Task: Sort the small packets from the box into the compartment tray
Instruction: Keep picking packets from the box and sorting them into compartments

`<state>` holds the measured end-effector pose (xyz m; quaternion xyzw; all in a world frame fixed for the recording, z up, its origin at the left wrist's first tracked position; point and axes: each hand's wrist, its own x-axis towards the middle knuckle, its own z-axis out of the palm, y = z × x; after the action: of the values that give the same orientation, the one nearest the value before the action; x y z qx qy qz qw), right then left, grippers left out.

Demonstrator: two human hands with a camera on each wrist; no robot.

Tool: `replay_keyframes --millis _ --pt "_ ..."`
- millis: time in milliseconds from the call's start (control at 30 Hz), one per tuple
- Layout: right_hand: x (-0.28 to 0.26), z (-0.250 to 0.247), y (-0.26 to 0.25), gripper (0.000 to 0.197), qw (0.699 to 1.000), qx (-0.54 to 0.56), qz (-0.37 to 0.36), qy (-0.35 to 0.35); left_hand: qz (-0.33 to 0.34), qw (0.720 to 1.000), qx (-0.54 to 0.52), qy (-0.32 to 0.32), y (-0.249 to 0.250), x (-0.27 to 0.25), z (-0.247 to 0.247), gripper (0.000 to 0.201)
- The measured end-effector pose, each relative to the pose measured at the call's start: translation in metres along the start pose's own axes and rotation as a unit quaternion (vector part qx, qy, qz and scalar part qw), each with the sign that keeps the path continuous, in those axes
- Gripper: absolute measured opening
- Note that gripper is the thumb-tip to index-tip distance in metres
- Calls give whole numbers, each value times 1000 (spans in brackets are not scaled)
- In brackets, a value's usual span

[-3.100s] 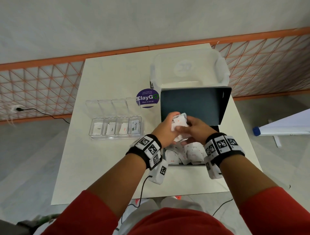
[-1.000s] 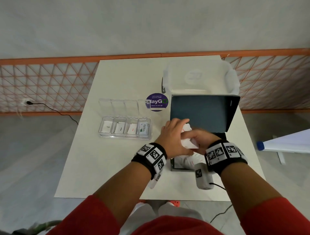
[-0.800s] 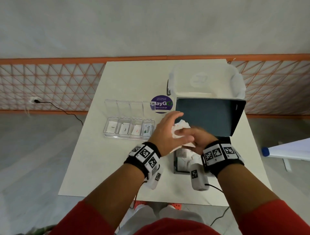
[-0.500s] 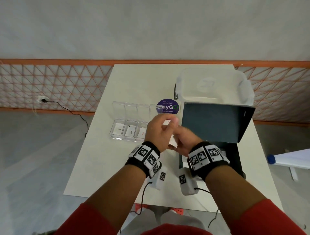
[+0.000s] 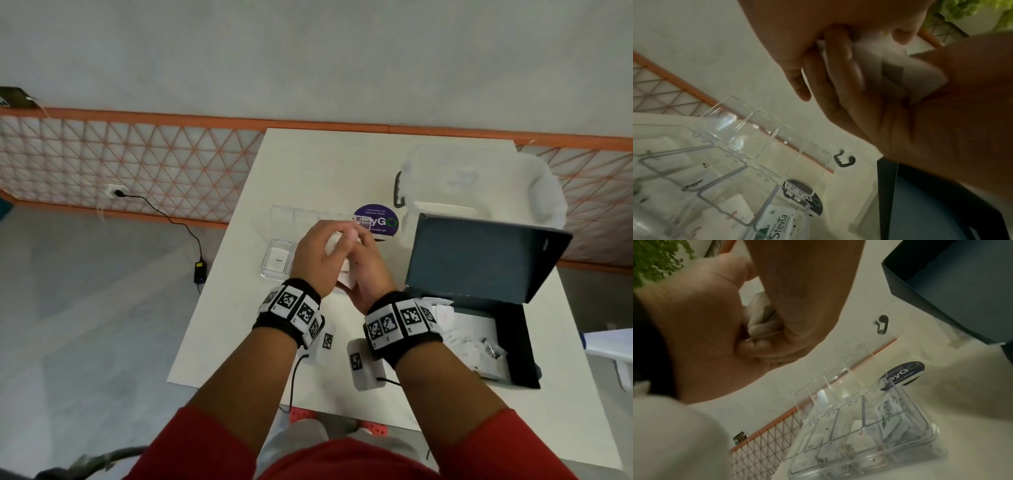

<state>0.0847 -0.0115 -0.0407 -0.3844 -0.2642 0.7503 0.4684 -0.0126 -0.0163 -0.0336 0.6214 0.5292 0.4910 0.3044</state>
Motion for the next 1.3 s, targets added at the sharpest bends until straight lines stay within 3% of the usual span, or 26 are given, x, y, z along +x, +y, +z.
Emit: replay_keyframes --millis 233,333,467,700,1000,1167,1300 --pt "1 12 0 29 999 -31 -12 32 -58 996 -26 -65 -14 -1 -32 26" --pt "1 12 -2 25 998 -43 -28 25 -56 997 -12 -53 -20 9 -47 25" --pt "-2 11 -1 19 997 -55 -33 39 -116 988 -65 -82 -28 20 -62 22" --pt "-4 6 14 37 995 -50 -41 78 -168 971 -126 -116 -40 29 -74 26" --pt "4 12 26 39 984 -93 -67 134 -194 964 -111 -144 -46 34 -81 14" --pt "9 14 25 42 983 -112 -70 127 -184 957 -120 -188 -49 38 -91 28" --pt "15 18 27 40 981 -124 -77 127 -172 964 -82 -185 -56 44 -95 20"
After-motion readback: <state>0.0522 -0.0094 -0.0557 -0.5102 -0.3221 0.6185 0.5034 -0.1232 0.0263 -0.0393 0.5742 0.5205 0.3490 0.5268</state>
